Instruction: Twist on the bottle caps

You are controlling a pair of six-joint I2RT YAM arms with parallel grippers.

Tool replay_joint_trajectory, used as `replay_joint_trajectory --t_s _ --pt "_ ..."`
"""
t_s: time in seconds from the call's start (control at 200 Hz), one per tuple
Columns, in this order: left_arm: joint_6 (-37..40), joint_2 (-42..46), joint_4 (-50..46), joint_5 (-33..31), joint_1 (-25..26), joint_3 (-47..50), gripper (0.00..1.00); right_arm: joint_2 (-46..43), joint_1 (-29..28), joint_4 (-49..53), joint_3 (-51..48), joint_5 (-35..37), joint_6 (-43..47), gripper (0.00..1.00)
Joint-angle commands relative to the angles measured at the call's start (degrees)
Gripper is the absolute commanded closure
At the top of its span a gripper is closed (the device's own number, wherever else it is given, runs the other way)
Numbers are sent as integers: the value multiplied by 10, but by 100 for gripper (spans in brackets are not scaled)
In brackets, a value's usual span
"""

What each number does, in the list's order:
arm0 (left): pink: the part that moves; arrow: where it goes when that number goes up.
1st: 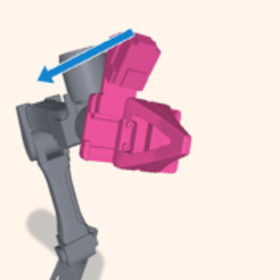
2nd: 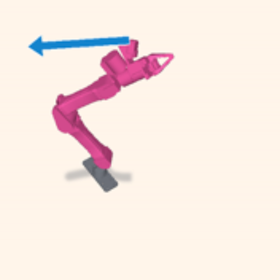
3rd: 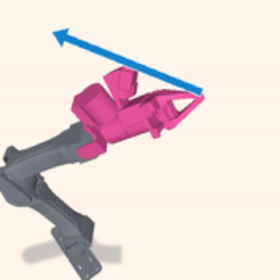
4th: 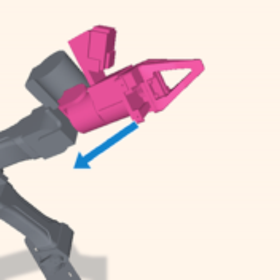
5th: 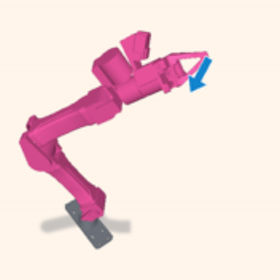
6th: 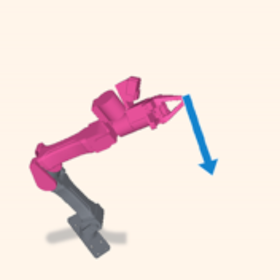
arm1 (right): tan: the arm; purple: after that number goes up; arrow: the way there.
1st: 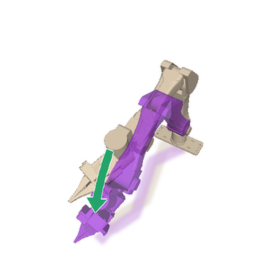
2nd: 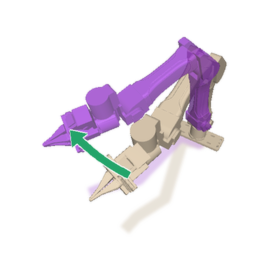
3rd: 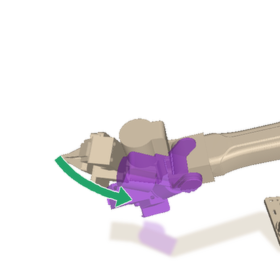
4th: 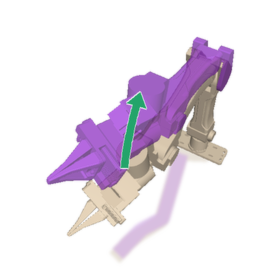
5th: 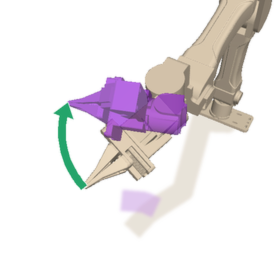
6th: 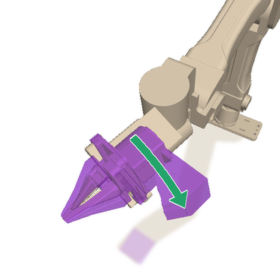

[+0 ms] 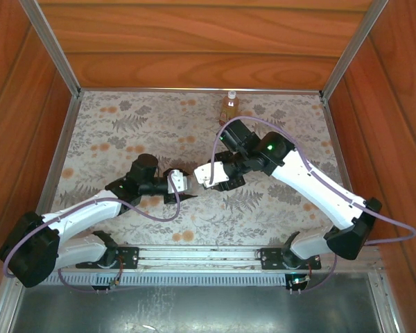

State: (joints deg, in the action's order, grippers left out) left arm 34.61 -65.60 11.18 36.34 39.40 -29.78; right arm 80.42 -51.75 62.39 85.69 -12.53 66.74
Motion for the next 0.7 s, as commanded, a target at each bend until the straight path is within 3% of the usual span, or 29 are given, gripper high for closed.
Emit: replay_joint_trajectory --t_s 0.0,0.23,0.695 --pt "-3 -3 -5 18 -4 -15 41 4 -6 -2 6 -20 13 52" --pt "-2 -9 -5 18 -4 -15 41 2 -8 -4 5 -19 10 55" --pt "-8 -2 -5 14 -4 -20 41 -4 -8 -26 -13 -10 -37 71"
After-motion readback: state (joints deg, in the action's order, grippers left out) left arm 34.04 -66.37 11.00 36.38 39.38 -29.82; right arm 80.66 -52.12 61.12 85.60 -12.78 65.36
